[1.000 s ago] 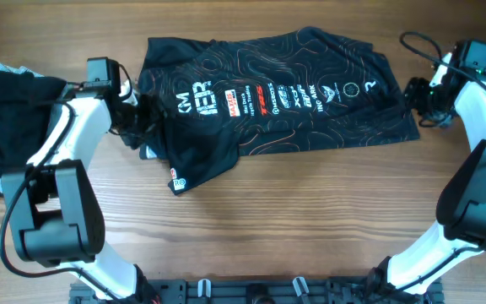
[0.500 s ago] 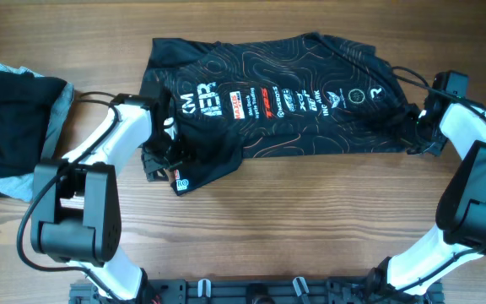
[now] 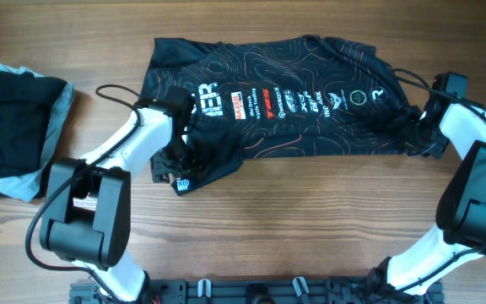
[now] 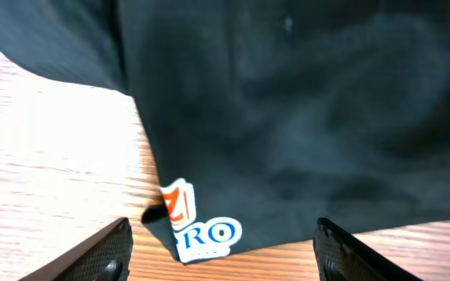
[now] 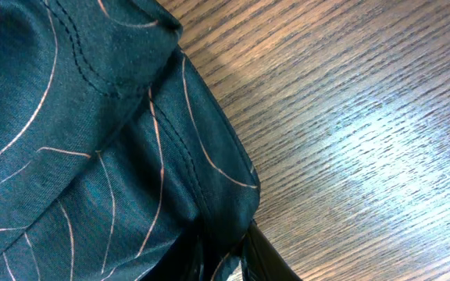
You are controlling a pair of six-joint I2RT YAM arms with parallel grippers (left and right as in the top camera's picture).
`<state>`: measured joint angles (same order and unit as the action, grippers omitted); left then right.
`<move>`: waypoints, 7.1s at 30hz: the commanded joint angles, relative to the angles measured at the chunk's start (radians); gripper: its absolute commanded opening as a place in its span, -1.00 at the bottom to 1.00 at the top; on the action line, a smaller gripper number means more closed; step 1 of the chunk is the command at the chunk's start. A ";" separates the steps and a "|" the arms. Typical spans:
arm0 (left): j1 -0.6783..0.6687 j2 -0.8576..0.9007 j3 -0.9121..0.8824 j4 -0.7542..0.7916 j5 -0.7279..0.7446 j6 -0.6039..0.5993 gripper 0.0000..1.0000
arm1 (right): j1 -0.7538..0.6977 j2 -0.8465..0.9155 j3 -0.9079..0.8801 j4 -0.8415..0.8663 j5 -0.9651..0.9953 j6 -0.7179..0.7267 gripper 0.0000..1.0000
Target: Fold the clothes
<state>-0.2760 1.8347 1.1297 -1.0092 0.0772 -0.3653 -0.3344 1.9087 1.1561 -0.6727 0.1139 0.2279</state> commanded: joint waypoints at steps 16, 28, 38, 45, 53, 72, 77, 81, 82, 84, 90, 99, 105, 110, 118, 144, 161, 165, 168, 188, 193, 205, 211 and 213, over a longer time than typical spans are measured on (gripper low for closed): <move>0.246 -0.019 0.314 0.288 0.313 -0.108 0.75 | -0.005 0.034 -0.043 -0.025 0.043 0.010 -0.59; 0.234 -0.015 -0.103 0.444 0.085 -0.072 0.43 | -0.005 0.034 -0.043 -0.024 0.015 0.011 -0.59; 0.253 -0.015 -0.198 0.254 -0.023 -0.063 -0.92 | -0.008 0.033 -0.042 -0.234 0.072 0.096 -0.76; 0.346 -0.134 -0.198 -0.037 -0.023 -0.065 -0.92 | -0.021 -0.061 -0.042 -0.439 0.073 0.162 -0.84; 0.346 -0.318 -0.069 0.093 -0.006 -0.031 0.38 | -0.021 -0.267 0.005 -0.380 -0.039 0.024 0.96; 0.307 0.341 0.209 0.802 0.145 0.097 0.28 | -0.020 -0.271 0.044 -0.332 -0.254 -0.094 0.87; 0.266 0.336 0.210 0.705 0.134 0.096 -0.92 | -0.020 -0.270 0.044 -0.304 -0.267 -0.096 0.72; 0.292 0.247 0.210 0.644 0.136 0.065 -0.92 | -0.014 -0.266 0.044 -0.262 -0.307 -0.102 0.55; 0.296 0.201 0.210 0.620 0.136 0.039 -0.92 | -0.005 -0.256 0.044 -0.252 -0.305 -0.125 0.56; 0.295 0.121 0.210 0.567 0.164 0.010 -0.92 | 0.006 -0.226 0.057 -0.216 -0.288 -0.126 0.58; 0.293 0.067 0.210 0.473 0.185 0.009 -0.92 | 0.064 -0.136 0.153 0.042 -0.288 -0.175 0.50; 0.293 0.067 0.210 0.380 0.184 0.009 -0.92 | 0.129 0.167 0.316 0.269 -0.314 -0.124 0.47; 0.293 0.067 0.210 0.380 0.184 0.009 -0.92 | 0.190 0.296 0.372 0.381 -0.264 -0.093 0.43; 0.293 0.067 0.210 0.380 0.184 0.009 -0.92 | 0.191 0.354 0.372 0.394 -0.234 -0.055 0.40; 0.293 0.067 0.210 0.377 0.184 0.009 -0.92 | 0.191 0.359 0.372 0.422 -0.212 -0.042 -0.92; 0.385 -0.217 0.052 -0.368 0.085 0.021 -0.49 | 0.000 -0.067 0.175 -0.570 0.134 -0.045 0.16; 0.385 -0.217 0.052 -0.241 0.085 0.021 -0.45 | -0.004 -0.067 -0.159 -0.175 -0.106 -0.330 0.68; 0.385 -0.217 0.052 -0.228 0.085 0.021 -0.45 | -0.003 -0.067 -0.162 -0.165 -0.212 -0.385 -0.91; 0.385 -0.217 0.052 -0.220 0.086 0.021 -0.45 | -0.004 -0.069 -0.097 -0.201 -0.186 -0.341 -0.92; 0.385 -0.217 0.052 -0.180 0.089 0.021 -0.39 | 0.765 -0.207 0.060 -0.380 -0.342 -0.049 -0.80; 0.385 -0.217 0.052 -0.180 0.089 0.021 -0.38 | 0.796 -0.207 0.060 -0.365 -0.586 -0.234 0.61; 0.385 -0.217 0.052 -0.090 0.124 0.020 0.03 | 0.795 -0.204 -0.034 -0.256 -0.168 0.006 0.61; 0.385 -0.217 0.052 -0.090 0.124 0.021 0.04 | 0.795 -0.204 -0.200 -0.104 -0.256 -0.036 0.53; 0.385 -0.217 0.052 -0.090 0.124 0.021 0.04 | 0.795 -0.204 -0.215 -0.084 -0.498 -0.164 0.35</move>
<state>0.1005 1.6241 1.1847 -1.0992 0.1875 -0.3496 0.4587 1.7023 0.9550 -0.7689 -0.1432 0.1860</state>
